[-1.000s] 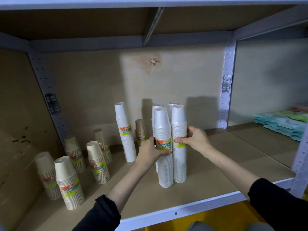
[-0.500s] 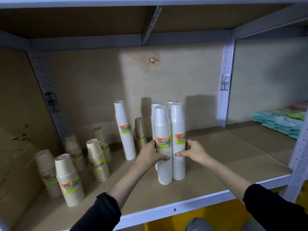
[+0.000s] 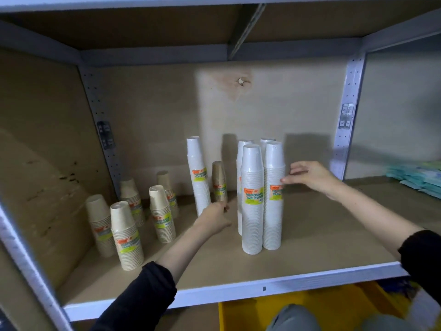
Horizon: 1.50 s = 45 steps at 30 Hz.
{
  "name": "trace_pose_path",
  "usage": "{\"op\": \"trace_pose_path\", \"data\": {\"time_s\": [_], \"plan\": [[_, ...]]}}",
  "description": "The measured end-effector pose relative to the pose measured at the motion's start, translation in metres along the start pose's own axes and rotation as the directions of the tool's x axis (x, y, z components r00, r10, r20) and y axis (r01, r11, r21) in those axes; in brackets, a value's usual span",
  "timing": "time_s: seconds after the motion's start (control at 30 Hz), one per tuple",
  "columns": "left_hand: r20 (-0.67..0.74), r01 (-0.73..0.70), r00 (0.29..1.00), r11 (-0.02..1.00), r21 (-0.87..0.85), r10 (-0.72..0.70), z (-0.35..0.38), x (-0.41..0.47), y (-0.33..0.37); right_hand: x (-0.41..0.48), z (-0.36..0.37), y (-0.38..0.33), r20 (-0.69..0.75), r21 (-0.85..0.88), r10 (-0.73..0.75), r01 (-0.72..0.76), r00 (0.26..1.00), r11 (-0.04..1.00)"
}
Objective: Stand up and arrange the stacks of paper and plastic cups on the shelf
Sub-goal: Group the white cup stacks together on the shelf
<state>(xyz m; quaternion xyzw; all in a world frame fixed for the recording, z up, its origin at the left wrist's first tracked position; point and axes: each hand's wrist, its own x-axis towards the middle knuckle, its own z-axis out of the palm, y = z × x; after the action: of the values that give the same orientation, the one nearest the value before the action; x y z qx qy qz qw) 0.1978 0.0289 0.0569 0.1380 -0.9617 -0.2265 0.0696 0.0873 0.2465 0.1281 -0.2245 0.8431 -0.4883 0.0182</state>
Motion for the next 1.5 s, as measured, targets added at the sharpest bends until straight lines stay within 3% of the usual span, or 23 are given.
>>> {"op": "trace_pose_path", "data": {"time_s": [0.3,0.5,0.67,1.5], "plan": [[-0.097,0.176,0.981,0.981,0.078,-0.168,0.028,-0.008,-0.059,0.009,-0.033,-0.072,-0.147,-0.057,-0.202,0.195,0.968,0.979],[-0.073,0.249,0.968,0.96,0.129,-0.241,0.05,-0.009,-0.086,0.026,-0.027,-0.113,-0.131,-0.121,-0.322,0.307,0.938,0.944],[-0.139,0.274,0.956,0.956,0.108,-0.258,0.062,-0.004,-0.101,0.031,-0.007,-0.139,-0.094,-0.22,-0.366,0.339,0.926,0.915],[-0.144,0.2,0.972,0.974,0.109,-0.184,0.063,0.025,-0.129,0.115,0.112,-0.185,0.03,-0.31,-0.356,0.347,0.934,0.885]]}}
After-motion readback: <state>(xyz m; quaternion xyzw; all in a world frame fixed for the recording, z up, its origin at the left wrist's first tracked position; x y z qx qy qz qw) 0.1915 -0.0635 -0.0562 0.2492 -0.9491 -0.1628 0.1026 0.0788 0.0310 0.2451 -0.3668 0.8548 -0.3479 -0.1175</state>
